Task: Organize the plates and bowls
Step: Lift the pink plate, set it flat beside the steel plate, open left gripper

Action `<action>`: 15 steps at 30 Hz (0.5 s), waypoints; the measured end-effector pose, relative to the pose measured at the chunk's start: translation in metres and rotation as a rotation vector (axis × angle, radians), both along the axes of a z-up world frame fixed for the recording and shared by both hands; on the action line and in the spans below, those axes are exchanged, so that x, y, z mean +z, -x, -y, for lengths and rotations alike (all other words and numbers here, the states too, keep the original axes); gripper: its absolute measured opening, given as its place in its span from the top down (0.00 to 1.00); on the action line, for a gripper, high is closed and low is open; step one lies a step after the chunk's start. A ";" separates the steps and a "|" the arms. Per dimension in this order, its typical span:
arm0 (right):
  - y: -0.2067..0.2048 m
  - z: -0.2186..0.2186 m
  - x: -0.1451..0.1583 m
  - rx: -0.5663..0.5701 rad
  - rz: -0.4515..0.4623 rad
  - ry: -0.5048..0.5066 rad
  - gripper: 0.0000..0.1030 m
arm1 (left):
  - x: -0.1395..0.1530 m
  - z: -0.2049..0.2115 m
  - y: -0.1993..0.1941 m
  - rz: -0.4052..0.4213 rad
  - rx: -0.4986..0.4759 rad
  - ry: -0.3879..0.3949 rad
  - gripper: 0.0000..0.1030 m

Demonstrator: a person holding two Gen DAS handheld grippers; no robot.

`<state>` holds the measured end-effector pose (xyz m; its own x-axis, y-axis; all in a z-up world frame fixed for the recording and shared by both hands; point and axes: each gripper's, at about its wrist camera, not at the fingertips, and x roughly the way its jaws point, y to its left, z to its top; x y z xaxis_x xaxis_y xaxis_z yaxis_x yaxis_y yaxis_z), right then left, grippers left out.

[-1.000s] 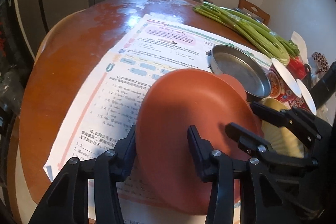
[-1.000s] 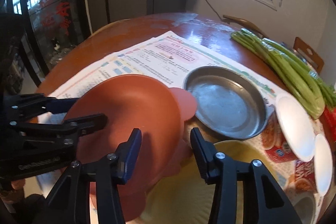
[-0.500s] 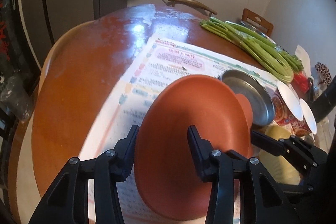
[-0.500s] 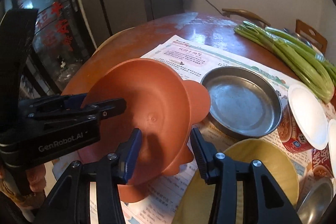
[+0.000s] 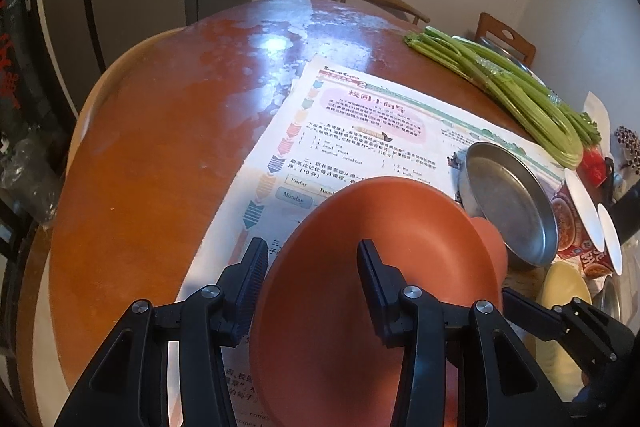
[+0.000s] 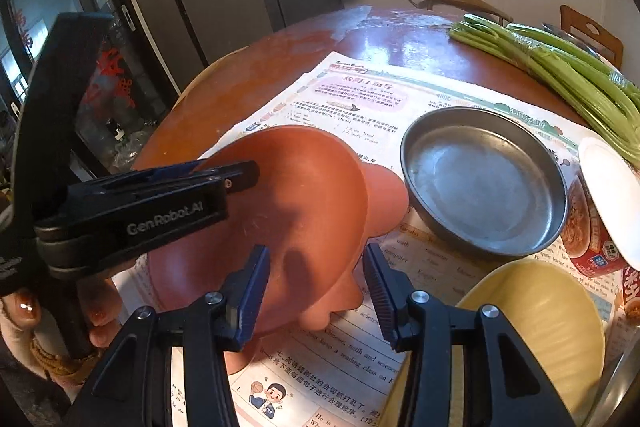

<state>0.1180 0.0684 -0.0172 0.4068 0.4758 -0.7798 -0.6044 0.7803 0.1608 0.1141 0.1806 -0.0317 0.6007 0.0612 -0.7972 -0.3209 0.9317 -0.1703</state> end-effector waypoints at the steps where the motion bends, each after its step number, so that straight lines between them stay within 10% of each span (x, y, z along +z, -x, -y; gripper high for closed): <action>1: 0.000 0.000 0.000 -0.001 0.004 0.005 0.52 | 0.000 0.001 0.000 0.004 -0.004 -0.002 0.54; 15: 0.012 0.022 0.016 -0.061 0.082 -0.004 0.52 | 0.003 0.001 -0.004 0.025 0.025 -0.011 0.52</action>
<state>0.1057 0.0459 -0.0010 0.4976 0.4516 -0.7405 -0.5672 0.8154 0.1162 0.1183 0.1795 -0.0288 0.6187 0.0852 -0.7810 -0.3397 0.9254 -0.1681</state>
